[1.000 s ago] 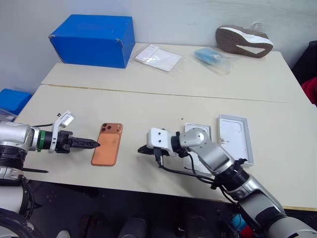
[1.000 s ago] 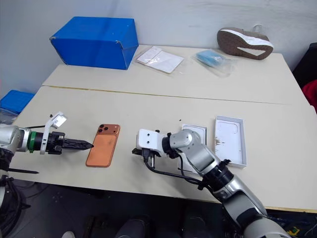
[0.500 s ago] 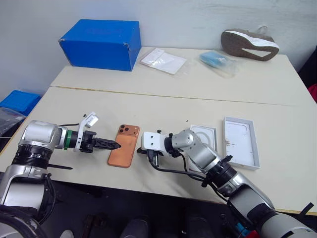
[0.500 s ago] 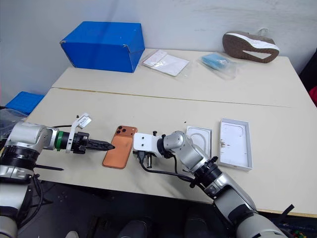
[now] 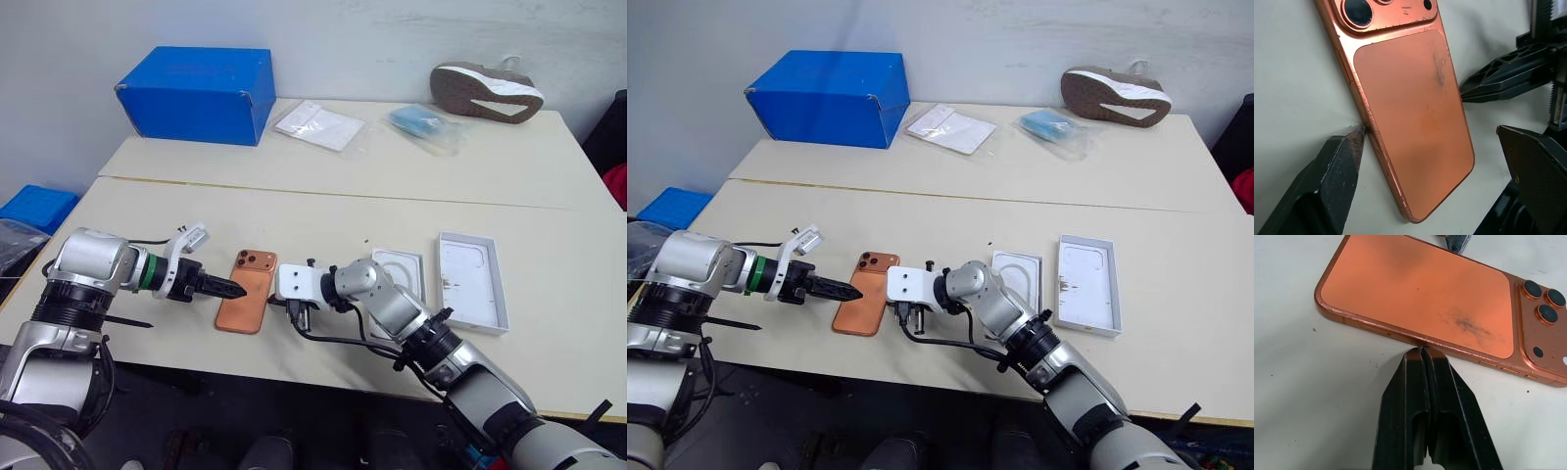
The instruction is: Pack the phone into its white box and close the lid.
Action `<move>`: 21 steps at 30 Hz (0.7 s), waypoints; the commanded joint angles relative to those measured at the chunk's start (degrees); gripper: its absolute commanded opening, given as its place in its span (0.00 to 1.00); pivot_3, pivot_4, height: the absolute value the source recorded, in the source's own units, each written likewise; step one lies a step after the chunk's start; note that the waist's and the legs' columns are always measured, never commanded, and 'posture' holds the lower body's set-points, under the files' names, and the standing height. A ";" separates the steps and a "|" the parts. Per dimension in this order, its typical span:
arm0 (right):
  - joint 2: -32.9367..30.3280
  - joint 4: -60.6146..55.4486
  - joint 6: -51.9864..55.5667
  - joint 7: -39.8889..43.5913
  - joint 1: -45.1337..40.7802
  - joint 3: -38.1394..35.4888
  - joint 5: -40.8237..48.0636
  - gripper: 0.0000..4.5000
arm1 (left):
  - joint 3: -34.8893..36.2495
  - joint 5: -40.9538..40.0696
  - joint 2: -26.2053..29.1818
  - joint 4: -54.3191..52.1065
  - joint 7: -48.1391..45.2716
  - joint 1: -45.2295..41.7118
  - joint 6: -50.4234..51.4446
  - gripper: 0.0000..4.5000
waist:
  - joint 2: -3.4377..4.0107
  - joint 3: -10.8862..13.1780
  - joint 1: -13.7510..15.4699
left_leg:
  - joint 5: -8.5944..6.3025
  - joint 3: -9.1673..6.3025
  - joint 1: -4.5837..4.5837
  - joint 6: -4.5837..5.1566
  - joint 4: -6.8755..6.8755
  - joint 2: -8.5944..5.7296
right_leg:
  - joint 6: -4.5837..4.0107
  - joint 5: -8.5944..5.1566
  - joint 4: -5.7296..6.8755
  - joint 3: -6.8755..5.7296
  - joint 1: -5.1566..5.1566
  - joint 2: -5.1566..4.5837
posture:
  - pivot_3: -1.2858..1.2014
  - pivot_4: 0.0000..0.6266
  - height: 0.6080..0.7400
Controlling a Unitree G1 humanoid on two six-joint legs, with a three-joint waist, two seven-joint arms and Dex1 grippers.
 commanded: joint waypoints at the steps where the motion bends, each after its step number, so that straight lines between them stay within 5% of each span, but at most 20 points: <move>1: 0.91 0.75 -0.85 0.10 -1.02 -0.38 -0.55 0.01 | -6.49 -0.83 -2.25 -0.95 2.22 3.74 4.08 1.00 | 0.00 0.00 -0.17 | 0.00 -0.02 0.00 0.00 0.00 0.00 | 0.00 0.00 0.00 0.00 0.00 0.00 | 0.52 0.24 1.00; 10: 0.92 1.14 -1.04 0.22 -0.82 -1.29 -0.41 0.01 | 2.64 -8.50 -6.55 -0.48 0.93 5.15 9.73 1.00 | 0.04 -0.03 -0.28 | 0.01 -0.06 0.04 -0.03 -0.07 0.00 | 0.02 -0.01 -0.04 0.01 0.02 0.01 | 0.52 0.24 1.00; 21: 0.01 1.06 -1.31 0.41 -0.36 -1.68 -0.65 0.01 | 2.77 -11.10 -5.47 3.18 -1.00 8.06 5.26 1.00 | -0.10 -0.06 -0.36 | 0.01 -0.32 -0.02 -0.04 -0.28 -0.03 | 0.01 -0.02 -0.14 -0.04 -0.03 0.00 | 0.52 0.24 1.00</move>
